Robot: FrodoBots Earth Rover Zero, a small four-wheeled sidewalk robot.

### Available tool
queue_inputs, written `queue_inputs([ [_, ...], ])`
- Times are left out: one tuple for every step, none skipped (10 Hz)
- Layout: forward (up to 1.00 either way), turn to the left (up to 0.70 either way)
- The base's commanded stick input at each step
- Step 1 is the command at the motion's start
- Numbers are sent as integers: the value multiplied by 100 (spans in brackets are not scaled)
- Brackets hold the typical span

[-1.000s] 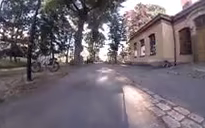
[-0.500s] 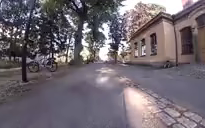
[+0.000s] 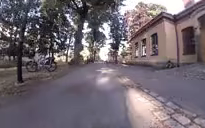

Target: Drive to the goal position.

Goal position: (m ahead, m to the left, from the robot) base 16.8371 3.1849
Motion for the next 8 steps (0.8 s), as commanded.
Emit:
queue_inputs([
  [45, 0],
  [45, 0],
  [45, 0],
  [45, 0],
  [45, 0],
  [45, 0],
  [45, 0],
  [45, 0],
])
